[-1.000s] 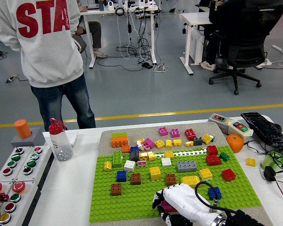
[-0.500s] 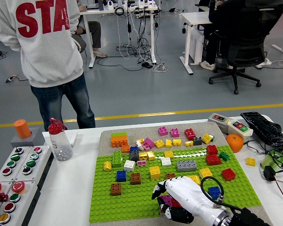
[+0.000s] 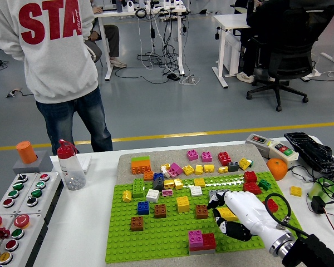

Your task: Pick up the brick,pile it on top of brick,press brick,pick up the brick,pile it on top of brick,press brick

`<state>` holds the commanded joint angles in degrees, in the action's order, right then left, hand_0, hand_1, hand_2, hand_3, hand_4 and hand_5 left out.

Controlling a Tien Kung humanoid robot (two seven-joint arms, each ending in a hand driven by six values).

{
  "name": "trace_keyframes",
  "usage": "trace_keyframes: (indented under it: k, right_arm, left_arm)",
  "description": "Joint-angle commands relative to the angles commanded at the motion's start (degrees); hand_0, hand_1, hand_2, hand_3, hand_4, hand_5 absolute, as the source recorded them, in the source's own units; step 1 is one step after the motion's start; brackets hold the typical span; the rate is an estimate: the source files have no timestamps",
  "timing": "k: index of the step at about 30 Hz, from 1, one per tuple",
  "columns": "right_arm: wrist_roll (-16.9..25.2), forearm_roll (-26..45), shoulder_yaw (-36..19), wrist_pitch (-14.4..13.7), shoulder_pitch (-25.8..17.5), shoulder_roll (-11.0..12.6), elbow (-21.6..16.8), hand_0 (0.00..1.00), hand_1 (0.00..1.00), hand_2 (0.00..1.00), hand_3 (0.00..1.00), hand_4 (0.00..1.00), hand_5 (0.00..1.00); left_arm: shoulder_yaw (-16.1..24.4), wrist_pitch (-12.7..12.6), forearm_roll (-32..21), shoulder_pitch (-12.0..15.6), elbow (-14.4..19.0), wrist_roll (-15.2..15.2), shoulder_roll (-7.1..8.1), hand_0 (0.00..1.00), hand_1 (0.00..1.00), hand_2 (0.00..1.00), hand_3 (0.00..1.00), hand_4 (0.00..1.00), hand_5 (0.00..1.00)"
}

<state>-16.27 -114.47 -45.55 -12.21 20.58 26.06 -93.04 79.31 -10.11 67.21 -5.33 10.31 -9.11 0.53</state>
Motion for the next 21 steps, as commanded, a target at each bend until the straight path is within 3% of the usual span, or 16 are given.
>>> trace_keyframes:
  k: [1,6,7,9,21]
  right_arm:
    - [-0.17,-0.61,-0.8,0.66,-0.46,0.62,0.88,0.809,0.771,0.806,0.823,0.633,0.17]
    - [-0.35,-2.6,-2.89,2.97,-2.19,2.51,4.45,0.809,0.771,0.806,0.823,0.633,0.17]
    - [-0.33,-2.85,-3.17,3.24,-2.49,2.77,5.05,0.742,0.765,0.806,0.826,0.647,0.153]
    - [-0.21,-3.41,-3.86,3.96,-3.27,3.42,6.27,0.742,0.765,0.806,0.826,0.647,0.153]
    - [-0.27,-4.72,-4.46,5.81,-4.57,4.83,8.62,0.709,0.748,0.767,0.791,0.658,0.144]
  left_arm:
    - [-0.01,0.0,-0.02,-0.03,0.0,0.02,0.01,0.651,0.675,0.702,0.572,0.301,0.998]
    - [0.11,0.0,0.15,-0.17,0.0,0.02,0.05,0.651,0.675,0.702,0.572,0.301,0.998]
    - [0.14,0.0,0.19,-0.19,0.0,0.01,0.05,0.651,0.676,0.702,0.572,0.3,0.998]
    - [0.11,0.0,0.17,-0.23,0.0,0.0,0.05,0.651,0.676,0.702,0.572,0.3,0.998]
    - [0.12,-0.02,0.19,-0.27,0.0,-0.08,-0.05,0.651,0.675,0.702,0.572,0.301,0.998]
